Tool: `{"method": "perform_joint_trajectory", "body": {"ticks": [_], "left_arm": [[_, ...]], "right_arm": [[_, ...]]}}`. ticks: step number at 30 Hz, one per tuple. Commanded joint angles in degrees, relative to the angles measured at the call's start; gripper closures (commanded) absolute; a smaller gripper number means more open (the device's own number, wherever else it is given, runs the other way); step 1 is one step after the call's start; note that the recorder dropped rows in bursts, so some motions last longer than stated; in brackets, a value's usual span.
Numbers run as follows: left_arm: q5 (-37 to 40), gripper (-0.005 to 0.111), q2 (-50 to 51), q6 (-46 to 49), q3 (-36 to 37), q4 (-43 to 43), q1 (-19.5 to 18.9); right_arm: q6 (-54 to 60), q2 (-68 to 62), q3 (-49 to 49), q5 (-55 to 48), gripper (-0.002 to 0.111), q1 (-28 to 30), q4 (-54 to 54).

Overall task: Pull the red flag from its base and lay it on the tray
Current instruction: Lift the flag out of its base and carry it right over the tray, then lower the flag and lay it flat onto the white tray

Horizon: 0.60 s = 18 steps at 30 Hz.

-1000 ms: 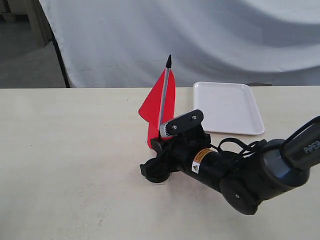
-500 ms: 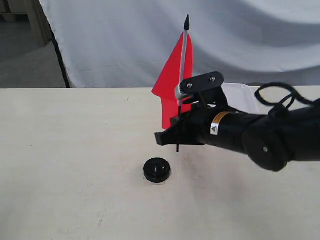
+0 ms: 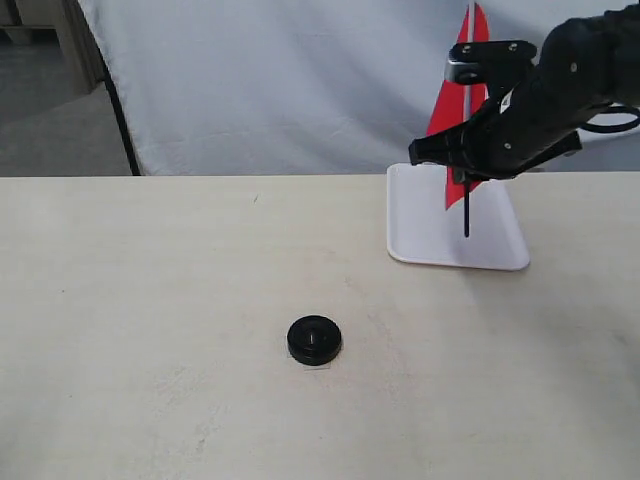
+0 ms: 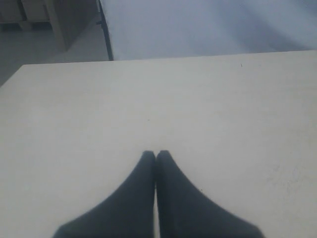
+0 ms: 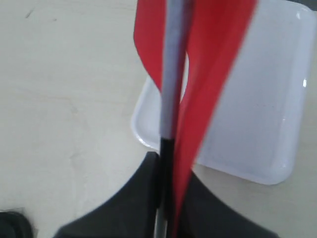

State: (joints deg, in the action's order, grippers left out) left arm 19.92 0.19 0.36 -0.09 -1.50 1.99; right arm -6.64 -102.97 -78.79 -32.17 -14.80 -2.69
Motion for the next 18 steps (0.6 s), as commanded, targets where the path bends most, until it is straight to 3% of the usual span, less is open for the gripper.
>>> {"method": "perform_joint_trajectory", "body": {"ticks": [1, 7, 18], "left_arm": [[-0.3, 0.107, -0.2, -0.4, 0.1, -0.1, -0.1], [-0.3, 0.107, -0.2, -0.4, 0.1, -0.1, -0.1], [-0.3, 0.107, -0.2, -0.4, 0.1, -0.1, -0.1]], "right_arm": [[4.3, -6.1, -9.3, -9.0, 0.109, 3.2, -0.2], [6.6, -16.5, -24.2, -19.2, 0.109, 6.5, -1.0], [9.9, -33.7, -45.7, -29.8, 0.109, 6.8, -9.5]]}}
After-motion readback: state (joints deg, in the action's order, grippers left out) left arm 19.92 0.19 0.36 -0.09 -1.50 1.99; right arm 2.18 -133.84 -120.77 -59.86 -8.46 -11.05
